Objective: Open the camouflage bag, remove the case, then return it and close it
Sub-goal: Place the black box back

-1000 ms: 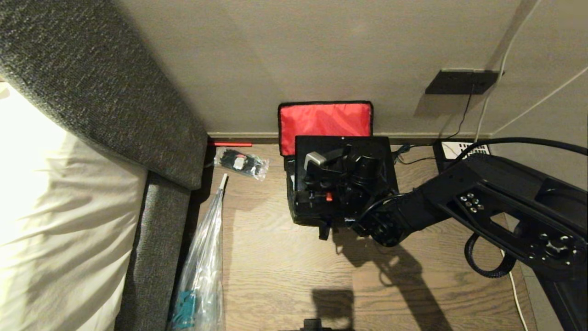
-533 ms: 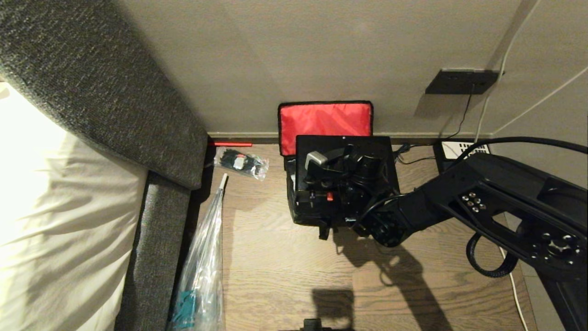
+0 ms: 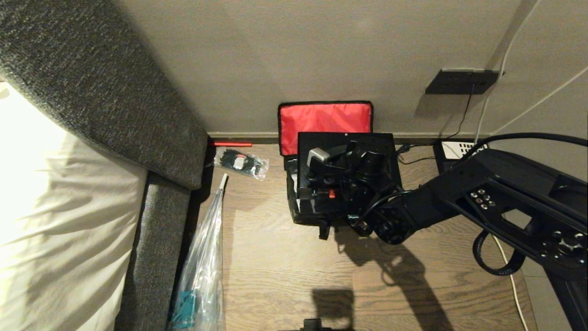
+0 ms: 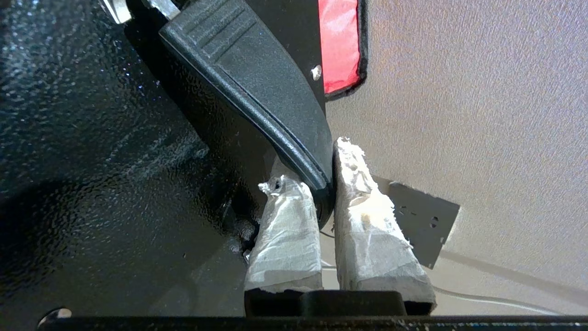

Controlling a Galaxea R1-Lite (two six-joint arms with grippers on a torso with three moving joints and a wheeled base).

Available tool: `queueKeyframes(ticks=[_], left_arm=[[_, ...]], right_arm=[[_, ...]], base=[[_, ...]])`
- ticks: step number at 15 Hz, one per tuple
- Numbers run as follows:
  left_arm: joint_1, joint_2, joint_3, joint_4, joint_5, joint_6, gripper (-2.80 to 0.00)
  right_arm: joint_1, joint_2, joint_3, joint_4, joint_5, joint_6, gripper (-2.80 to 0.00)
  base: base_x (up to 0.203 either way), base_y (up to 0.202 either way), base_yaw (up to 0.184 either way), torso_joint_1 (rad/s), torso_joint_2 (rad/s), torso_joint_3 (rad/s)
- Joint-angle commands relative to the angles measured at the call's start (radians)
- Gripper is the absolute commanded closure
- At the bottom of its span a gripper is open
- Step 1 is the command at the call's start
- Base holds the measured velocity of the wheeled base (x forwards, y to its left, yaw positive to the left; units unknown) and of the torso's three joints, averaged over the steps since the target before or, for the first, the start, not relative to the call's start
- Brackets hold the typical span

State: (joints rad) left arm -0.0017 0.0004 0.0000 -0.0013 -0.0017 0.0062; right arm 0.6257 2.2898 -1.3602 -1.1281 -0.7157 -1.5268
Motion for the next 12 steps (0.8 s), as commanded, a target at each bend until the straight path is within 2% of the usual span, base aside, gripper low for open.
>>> queueKeyframes(ticks=[1, 12], left_arm=[[0.000, 0.000, 0.000, 0.000, 0.000, 0.000, 0.00], [0.000, 0.000, 0.000, 0.000, 0.000, 0.000, 0.00]], right_arm=[[0.000, 0.006, 0.006, -0.016, -0.004, -0.009, 0.00], [0.003, 0.054, -0.005, -0.012, -0.004, -0.006, 0.00]], base=[[0.000, 0.000, 0.000, 0.000, 0.00, 0.000], [0.000, 0.000, 0.000, 0.000, 0.00, 0.000]])
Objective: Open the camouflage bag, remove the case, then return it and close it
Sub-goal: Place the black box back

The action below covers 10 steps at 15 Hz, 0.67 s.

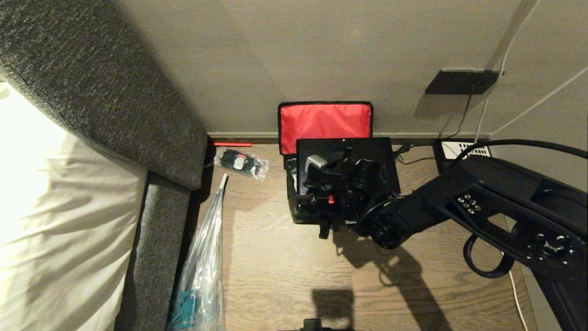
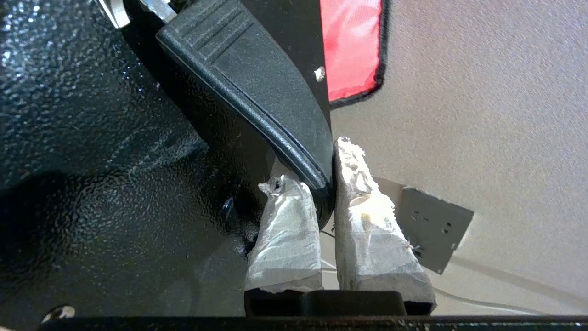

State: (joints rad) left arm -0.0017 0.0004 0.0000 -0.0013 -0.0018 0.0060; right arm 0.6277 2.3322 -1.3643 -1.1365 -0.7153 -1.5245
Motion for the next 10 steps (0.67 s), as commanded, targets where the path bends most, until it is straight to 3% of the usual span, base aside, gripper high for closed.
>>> queueKeyframes(ticks=[1, 10], left_arm=[[0.000, 0.000, 0.000, 0.000, 0.000, 0.000, 0.00], [0.000, 0.000, 0.000, 0.000, 0.000, 0.000, 0.00]], right_arm=[[0.004, 0.012, -0.003, -0.002, -0.004, -0.008, 0.00], [0.037, 0.023, -0.026, 0.004, 0.008, -0.014, 0.00]], base=[[0.000, 0.000, 0.000, 0.000, 0.00, 0.000], [0.000, 0.000, 0.000, 0.000, 0.00, 0.000]])
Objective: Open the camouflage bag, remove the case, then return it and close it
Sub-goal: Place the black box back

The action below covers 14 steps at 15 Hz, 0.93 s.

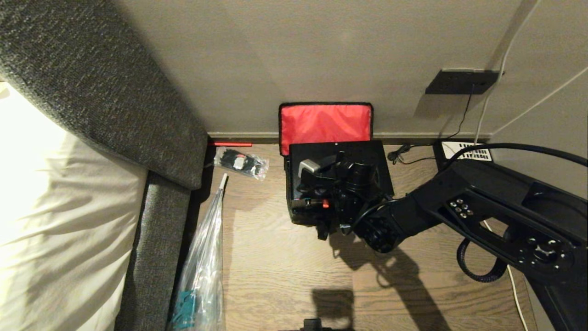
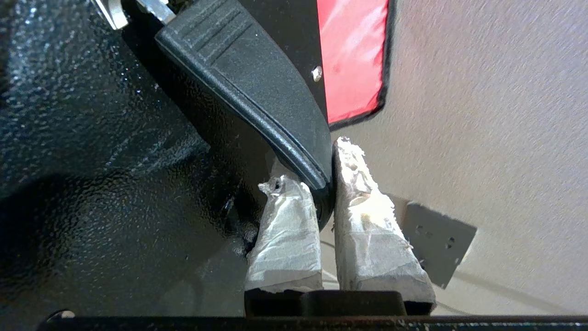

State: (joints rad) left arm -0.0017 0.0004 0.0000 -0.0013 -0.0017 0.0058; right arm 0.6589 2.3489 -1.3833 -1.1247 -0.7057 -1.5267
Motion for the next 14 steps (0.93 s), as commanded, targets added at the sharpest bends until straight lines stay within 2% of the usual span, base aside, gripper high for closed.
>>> queueKeyframes(ticks=[1, 14], left_arm=[[0.000, 0.000, 0.000, 0.000, 0.000, 0.000, 0.00], [0.000, 0.000, 0.000, 0.000, 0.000, 0.000, 0.00]], right_arm=[[0.005, 0.016, -0.023, -0.007, 0.004, -0.010, 0.00], [-0.007, 0.083, -0.033, -0.016, 0.008, 0.010, 0.00]], base=[[0.000, 0.000, 0.000, 0.000, 0.00, 0.000], [0.000, 0.000, 0.000, 0.000, 0.00, 0.000]])
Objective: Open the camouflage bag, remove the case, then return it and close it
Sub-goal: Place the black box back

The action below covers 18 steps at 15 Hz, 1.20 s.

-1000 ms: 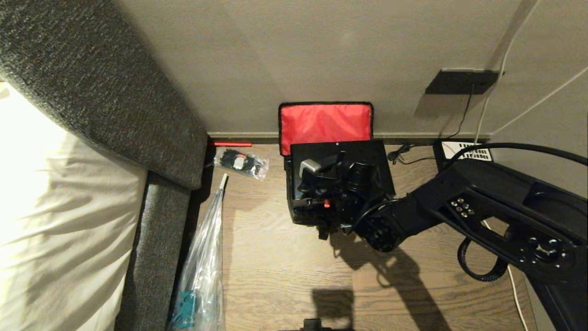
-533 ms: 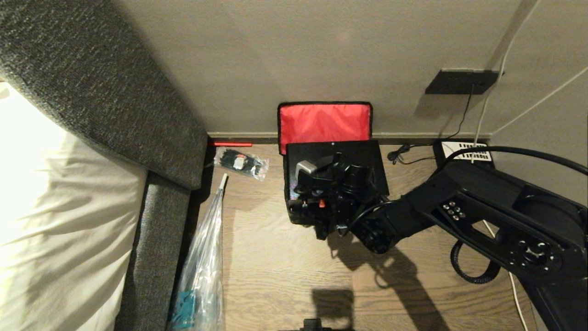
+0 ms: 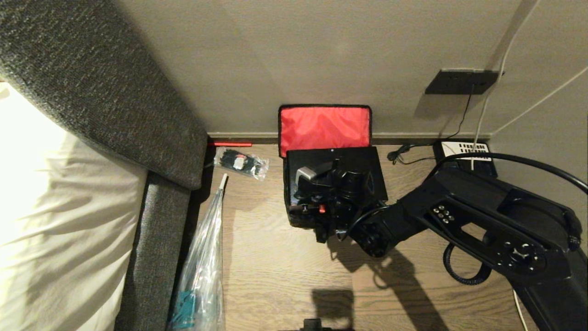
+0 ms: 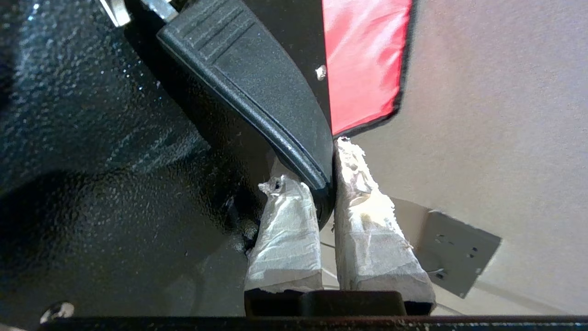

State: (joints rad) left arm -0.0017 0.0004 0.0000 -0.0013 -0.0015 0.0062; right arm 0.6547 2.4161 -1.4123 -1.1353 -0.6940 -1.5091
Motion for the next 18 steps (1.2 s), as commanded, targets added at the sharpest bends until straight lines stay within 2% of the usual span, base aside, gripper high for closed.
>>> queueKeyframes(ticks=[1, 4, 18], left_arm=[[0.000, 0.000, 0.000, 0.000, 0.000, 0.000, 0.00], [0.000, 0.000, 0.000, 0.000, 0.000, 0.000, 0.00], [0.000, 0.000, 0.000, 0.000, 0.000, 0.000, 0.00]], right_arm=[[-0.007, 0.022, -0.004, -0.005, -0.004, -0.008, 0.00], [-0.014, 0.054, -0.023, -0.004, -0.004, 0.021, 0.00], [-0.041, 0.248, -0.198, -0.006, -0.004, 0.026, 0.00]], base=[[0.000, 0.000, 0.000, 0.000, 0.00, 0.000], [0.000, 0.000, 0.000, 0.000, 0.00, 0.000], [0.000, 0.000, 0.000, 0.000, 0.00, 0.000]])
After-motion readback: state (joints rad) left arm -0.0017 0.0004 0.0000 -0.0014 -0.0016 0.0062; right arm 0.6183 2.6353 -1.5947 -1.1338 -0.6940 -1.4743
